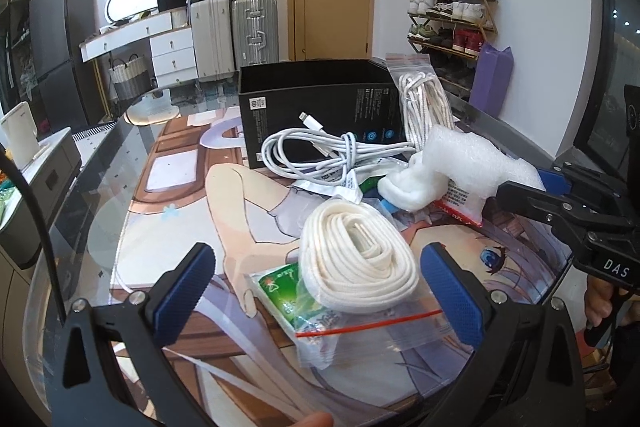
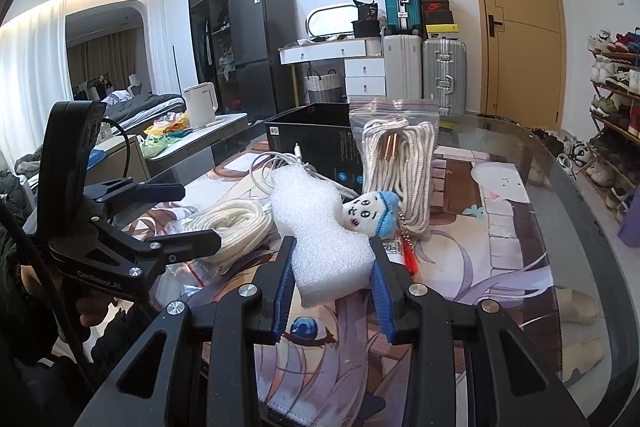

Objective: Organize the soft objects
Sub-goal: 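Grasp the bagged white rope coil with the left gripper while the right gripper holds the foam, then lift the rope bag with the left gripper toward the black box while the right gripper lifts the foam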

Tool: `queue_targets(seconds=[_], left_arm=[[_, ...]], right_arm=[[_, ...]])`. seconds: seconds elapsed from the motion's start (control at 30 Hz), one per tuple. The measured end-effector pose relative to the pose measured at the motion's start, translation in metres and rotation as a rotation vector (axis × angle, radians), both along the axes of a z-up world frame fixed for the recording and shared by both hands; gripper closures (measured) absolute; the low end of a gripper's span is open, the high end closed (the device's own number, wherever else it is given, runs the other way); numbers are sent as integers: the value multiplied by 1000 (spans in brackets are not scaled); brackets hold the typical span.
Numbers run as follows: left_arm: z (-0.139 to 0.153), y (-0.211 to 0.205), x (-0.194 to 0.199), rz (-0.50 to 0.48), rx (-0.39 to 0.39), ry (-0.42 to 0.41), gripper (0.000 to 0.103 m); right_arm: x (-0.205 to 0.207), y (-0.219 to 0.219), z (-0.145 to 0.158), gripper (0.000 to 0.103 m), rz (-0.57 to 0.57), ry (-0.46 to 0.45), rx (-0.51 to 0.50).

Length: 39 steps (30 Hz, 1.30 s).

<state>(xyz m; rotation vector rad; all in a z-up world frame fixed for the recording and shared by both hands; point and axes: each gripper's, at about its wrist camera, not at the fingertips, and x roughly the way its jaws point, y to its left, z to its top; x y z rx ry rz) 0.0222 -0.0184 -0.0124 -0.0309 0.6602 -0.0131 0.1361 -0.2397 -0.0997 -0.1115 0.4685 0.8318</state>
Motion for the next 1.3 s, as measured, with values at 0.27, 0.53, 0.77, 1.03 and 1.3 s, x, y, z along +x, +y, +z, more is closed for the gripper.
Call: queue_targets(seconds=[0.27,0.53,0.77,1.03,1.3], left_arm=[[-6,-9,13,-14,26,51,0],[-9,-8,13,-56,-39,79,13],[-6,-11,6,-96,-43,71,46],[1,-1,-2,-95,-110,42,62],[1,-3,-1,-101,-91,54,63]], right_arm=[[3,-2,0,68,-7,7,5],[4,-3,0,68,-11,5,2],[0,1,0,68,1,2,2],[1,0,2,68,0,1,22],[1,1,1,68,4,3,17]])
